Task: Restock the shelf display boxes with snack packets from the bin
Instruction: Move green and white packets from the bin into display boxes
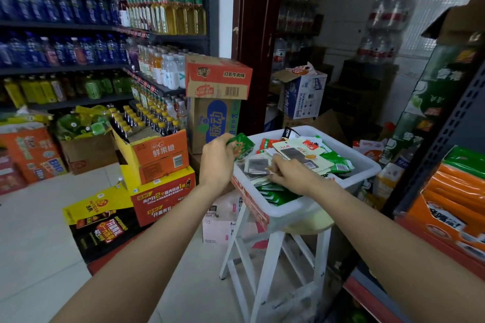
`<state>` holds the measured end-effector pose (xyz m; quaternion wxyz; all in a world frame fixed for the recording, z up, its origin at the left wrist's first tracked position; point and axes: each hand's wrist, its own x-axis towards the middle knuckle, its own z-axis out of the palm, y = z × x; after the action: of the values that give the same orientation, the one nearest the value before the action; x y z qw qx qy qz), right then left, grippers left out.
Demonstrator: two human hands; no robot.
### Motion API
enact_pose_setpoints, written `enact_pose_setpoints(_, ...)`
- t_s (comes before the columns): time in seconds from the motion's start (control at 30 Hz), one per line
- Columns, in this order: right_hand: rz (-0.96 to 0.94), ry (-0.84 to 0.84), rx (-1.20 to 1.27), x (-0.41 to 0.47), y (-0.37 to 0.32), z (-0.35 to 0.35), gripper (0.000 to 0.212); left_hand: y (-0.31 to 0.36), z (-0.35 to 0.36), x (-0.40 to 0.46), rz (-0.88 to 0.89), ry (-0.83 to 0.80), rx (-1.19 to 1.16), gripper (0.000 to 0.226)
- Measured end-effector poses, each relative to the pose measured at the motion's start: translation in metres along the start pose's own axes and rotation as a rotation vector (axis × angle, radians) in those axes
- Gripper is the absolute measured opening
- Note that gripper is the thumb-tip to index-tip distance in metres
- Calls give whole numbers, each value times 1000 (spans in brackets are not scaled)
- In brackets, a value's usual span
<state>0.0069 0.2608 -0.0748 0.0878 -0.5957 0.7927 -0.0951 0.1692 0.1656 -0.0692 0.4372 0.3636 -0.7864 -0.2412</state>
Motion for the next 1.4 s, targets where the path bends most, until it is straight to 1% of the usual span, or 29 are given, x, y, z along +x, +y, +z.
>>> enact_pose_setpoints(0.07, -1, -39, -70, 3, -7, -3, 42, 1, -6, -5, 21, -12, 5, 23)
enact_pose_setpoints(0.1, -2, -51, -136, 5, -11, -6, 47, 1, -10, -7, 32, -23, 10, 23)
enact_pose_setpoints(0.17, -6, -76, -235, 10, -19, -11, 38, 2, -17, -9, 51, -35, 21, 23)
enact_pose_setpoints(0.27, 12, -115, -186, 14, -22, -18, 35, 2, -26, -9, 65, -24, 1, 22)
enact_pose_setpoints(0.33, -1, -116, -154, 16, -21, -21, 20, 2, -31, -9, 75, -17, -16, 21)
enact_pose_setpoints(0.37, -7, -107, -147, 17, -21, -22, 16, 2, -33, -10, 77, -12, -20, 21)
enact_pose_setpoints(0.43, -17, -96, -153, 18, -20, -25, 15, 1, -34, -10, 79, -3, -18, 21)
enact_pose_setpoints(0.53, -19, -102, -175, 18, -20, -24, 33, 0, -32, -10, 66, -7, -13, 21)
enact_pose_setpoints(0.67, -90, -169, -389, 18, -28, -13, 46, -5, -28, -6, 36, 0, -34, 21)
enact_pose_setpoints(0.73, -104, -180, -352, 14, -29, -15, 49, -7, -27, -6, 22, 9, -38, 21)
enact_pose_setpoints(0.8, -114, -118, -311, 9, -24, -19, 55, -8, -27, -8, 17, 13, -50, 20)
enact_pose_setpoints(0.87, -147, -23, -381, 3, -20, -23, 71, -8, -26, -9, 13, 10, -60, 20)
enact_pose_setpoints(0.93, -197, 47, -394, 2, -16, -19, 86, -8, -25, -9, 3, 8, -62, 21)
enact_pose_setpoints(1.07, -262, 37, -400, 8, -9, -8, 103, -5, -27, -7, -8, 25, -83, 21)
enact_pose_setpoints(1.1, -277, 43, -420, 9, -8, -8, 103, -5, -28, -7, -9, 36, -78, 21)
enact_pose_setpoints(1.13, -284, 52, -451, 10, -6, -9, 99, -6, -30, -6, -13, 46, -70, 21)
enact_pose_setpoints(1.17, -288, 49, -494, 10, -6, -11, 88, -6, -30, -6, -17, 56, -65, 21)
enact_pose_setpoints(1.23, -288, 5, -571, 12, -7, -12, 52, -7, -31, -5, -27, 61, -68, 21)
enact_pose_setpoints(1.27, -259, -21, -591, 12, -8, -11, 38, -6, -31, -5, -30, 60, -68, 21)
enact_pose_setpoints(1.3, -220, -54, -606, 12, -9, -9, 37, -6, -31, -5, -29, 60, -67, 21)
enact_pose_setpoints(1.37, -148, -95, -631, 12, -12, -5, 52, -4, -30, -5, -34, 54, -78, 21)
enact_pose_setpoints(1.4, -122, -80, -639, 12, -15, -4, 52, -4, -30, -5, -38, 49, -80, 21)
